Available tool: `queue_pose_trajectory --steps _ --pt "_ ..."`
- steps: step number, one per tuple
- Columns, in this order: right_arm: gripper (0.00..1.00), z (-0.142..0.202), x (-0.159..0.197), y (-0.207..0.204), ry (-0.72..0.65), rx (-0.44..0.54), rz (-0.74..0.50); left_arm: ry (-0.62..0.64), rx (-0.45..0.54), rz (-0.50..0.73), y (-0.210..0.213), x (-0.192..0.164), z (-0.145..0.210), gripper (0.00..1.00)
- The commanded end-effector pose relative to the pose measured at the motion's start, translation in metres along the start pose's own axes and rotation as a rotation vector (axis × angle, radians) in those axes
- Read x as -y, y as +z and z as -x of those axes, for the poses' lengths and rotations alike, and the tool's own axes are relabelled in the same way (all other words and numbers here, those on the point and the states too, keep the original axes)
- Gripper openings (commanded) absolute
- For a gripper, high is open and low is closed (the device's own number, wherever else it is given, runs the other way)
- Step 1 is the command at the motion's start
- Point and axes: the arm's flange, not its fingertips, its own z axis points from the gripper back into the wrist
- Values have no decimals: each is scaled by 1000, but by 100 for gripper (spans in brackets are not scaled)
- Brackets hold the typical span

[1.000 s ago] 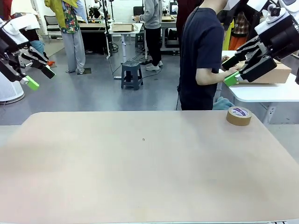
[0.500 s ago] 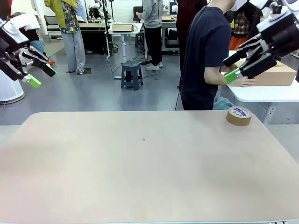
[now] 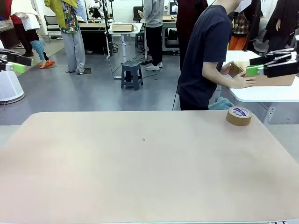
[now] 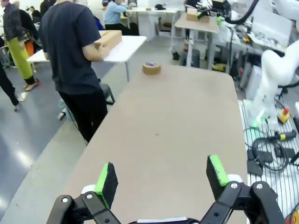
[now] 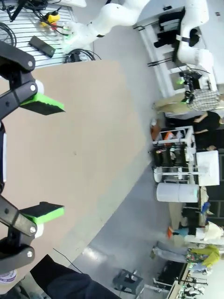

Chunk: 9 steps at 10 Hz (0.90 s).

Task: Wrap the clocks to prevent damage.
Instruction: After the human seals the box with tape, release both hands from the side flaps of the Package Box.

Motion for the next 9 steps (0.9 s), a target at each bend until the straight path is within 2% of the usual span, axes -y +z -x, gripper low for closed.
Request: queue_pose_trajectory --steps 1,3,5,6,9 --pt "100 21 2 -6 -16 33 -14 -10 33 -2 -3 11 16 100" --pt "100 26 -1 3 -15 50 -5 -39 38 3 3 5 37 100" --pt "100 22 -3 7 -4 66 -14 -116 85 15 5 -2 41 100" --pt "100 23 4 8 -32 33 -2 -26 32 4 3 5 36 100" --pt "100 23 4 8 -32 33 -2 -26 32 4 3 5 36 100"
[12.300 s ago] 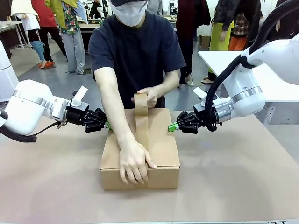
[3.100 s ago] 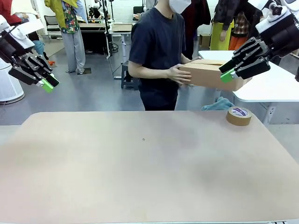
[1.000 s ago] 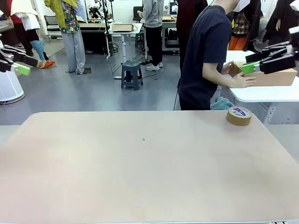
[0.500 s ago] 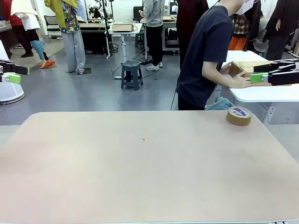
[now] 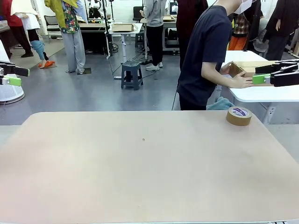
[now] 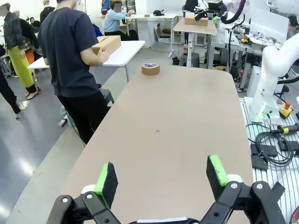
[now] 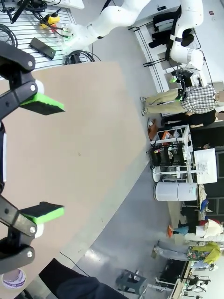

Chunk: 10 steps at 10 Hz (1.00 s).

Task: Wrap the clocks to prevent damage.
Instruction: After the human seals the box with tape, release both hands from the side flaps of the Package Box.

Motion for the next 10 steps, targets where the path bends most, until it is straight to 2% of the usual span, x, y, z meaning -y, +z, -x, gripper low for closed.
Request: queue_pose_trajectory --steps 1,10 --pt "100 0 2 -4 -3 25 -2 18 -1 -5 1 2 -4 100" --pt "100 0 2 -4 -3 25 -2 18 -1 -5 1 2 -4 100"
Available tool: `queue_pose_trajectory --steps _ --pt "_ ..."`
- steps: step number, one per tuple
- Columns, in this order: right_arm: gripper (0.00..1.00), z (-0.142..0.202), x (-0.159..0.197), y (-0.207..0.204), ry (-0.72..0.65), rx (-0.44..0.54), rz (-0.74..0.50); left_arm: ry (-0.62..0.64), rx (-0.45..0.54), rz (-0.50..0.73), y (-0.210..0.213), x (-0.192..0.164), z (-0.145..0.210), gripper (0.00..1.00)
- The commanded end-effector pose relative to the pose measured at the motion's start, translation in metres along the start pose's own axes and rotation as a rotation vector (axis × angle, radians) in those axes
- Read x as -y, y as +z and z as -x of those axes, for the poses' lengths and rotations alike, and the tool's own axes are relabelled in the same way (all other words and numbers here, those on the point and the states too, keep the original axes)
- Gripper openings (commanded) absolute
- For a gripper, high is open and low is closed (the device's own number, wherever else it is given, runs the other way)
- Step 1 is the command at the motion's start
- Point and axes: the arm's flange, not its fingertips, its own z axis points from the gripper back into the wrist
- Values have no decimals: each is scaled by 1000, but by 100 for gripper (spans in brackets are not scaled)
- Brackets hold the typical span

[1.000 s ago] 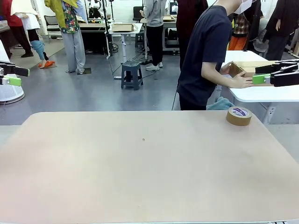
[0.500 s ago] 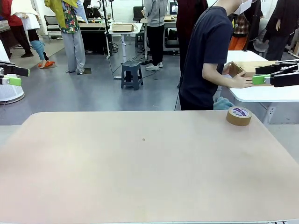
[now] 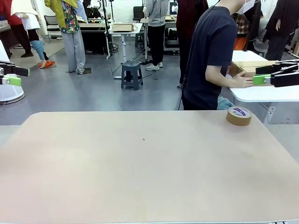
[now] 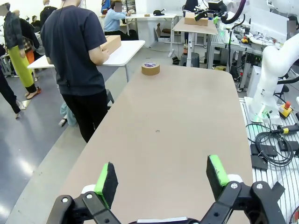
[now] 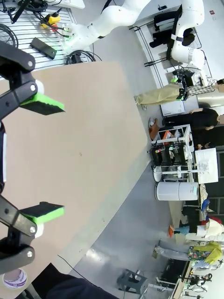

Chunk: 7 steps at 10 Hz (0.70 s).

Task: Wrap the clocks to prevent damage.
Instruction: After the human seals the box with tape, release both hands from the side flaps of the Package Box.

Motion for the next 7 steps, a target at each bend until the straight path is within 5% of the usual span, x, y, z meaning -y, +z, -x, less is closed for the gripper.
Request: queue_pose_trajectory --steps 1,7 --pt "100 0 2 -4 -4 31 -3 17 1 -4 1 2 -4 100" --pt "100 0 2 -4 -4 31 -3 17 1 -4 1 2 -4 100"
